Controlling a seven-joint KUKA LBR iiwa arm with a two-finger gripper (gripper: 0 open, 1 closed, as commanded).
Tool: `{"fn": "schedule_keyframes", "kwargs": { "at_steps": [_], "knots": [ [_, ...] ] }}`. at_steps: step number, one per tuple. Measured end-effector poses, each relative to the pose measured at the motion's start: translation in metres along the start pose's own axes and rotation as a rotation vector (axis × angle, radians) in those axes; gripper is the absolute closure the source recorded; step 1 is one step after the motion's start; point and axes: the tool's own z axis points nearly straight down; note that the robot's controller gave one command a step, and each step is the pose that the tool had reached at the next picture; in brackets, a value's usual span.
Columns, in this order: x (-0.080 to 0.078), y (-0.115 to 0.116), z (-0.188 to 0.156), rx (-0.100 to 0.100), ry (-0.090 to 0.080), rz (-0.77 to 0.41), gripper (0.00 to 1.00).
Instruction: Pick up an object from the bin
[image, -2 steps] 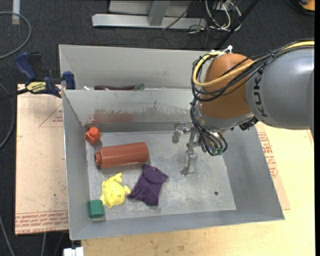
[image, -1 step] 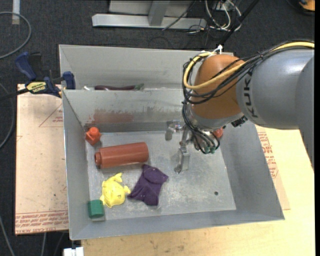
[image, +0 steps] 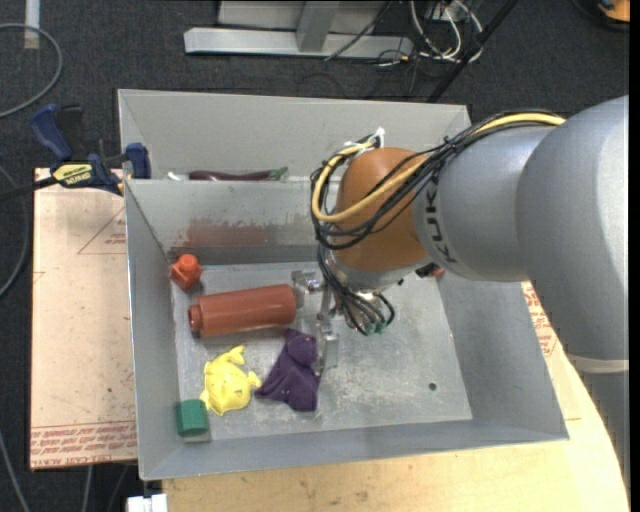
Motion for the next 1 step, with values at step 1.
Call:
{"fn": "schedule_keyframes", "kwargs": {
  "at_steps": [1],
  "knots": [
    [0.0114, 0.0199, 0.0121, 0.004, -0.018, 0.159, 1.00]
  ]
}}
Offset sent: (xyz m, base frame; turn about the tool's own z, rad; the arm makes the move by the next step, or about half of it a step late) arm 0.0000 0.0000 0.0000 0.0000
